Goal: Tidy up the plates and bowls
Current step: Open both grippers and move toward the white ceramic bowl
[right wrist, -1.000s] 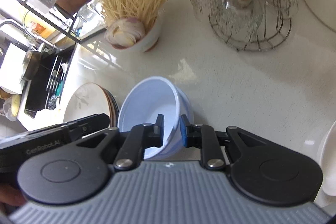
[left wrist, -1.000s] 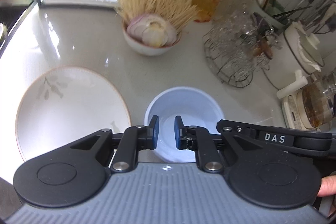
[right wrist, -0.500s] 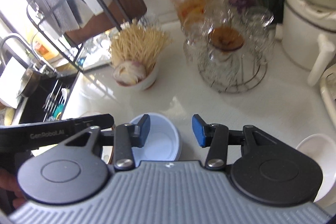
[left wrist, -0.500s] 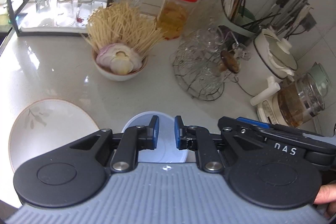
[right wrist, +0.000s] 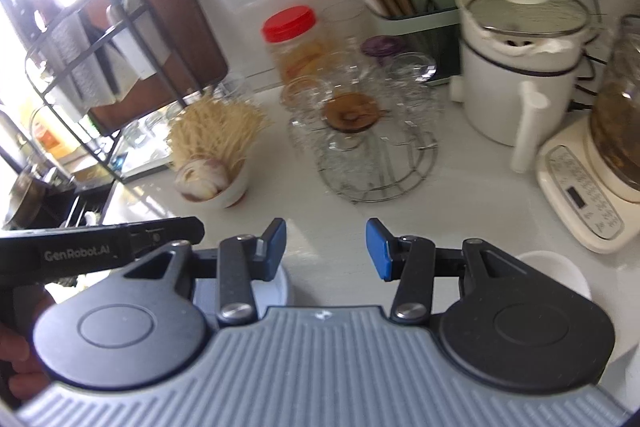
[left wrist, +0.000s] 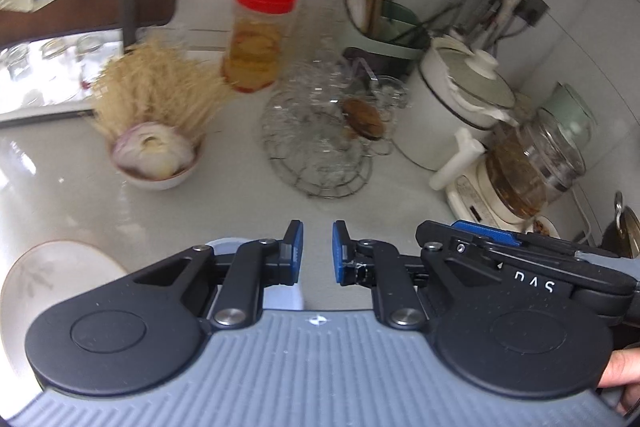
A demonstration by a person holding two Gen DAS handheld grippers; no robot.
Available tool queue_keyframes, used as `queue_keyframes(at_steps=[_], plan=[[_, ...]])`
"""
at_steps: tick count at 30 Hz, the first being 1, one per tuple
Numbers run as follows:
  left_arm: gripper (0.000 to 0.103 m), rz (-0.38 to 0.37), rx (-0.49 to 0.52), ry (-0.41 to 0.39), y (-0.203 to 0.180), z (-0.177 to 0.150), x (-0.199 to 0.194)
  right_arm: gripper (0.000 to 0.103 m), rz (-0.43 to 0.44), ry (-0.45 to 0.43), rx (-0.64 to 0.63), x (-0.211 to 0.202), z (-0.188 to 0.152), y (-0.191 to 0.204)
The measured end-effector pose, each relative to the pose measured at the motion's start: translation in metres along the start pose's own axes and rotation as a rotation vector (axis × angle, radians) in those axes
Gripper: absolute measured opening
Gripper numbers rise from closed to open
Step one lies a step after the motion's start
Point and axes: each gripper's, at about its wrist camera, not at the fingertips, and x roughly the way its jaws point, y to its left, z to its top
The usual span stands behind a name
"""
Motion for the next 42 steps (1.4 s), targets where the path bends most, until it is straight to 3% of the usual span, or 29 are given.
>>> queue_keyframes(at_steps=[4,27,34,42], plan=[[0.024,-0.032,0.047,0.019,-0.017,0.002,0.010,0.048,-0.038,-0.021,0.035,-0.009,-0.004,-0.013],[0.036,-0.195,0.289,0.155,-0.112,-0.005,0.065,0.048,-0.242,-0.077,0.250,-0.053,-0.037,-0.093],[0.043,-0.213,0.336,0.227,-0.133,-0.006,0.093,0.048,-0.290,-0.090,0.348,-0.058,-0.043,-0.125],[0.044,-0.208,0.358,0.264,-0.153,-0.009,0.124,0.048,-0.328,-0.072,0.415,-0.052,-0.050,-0.165]])
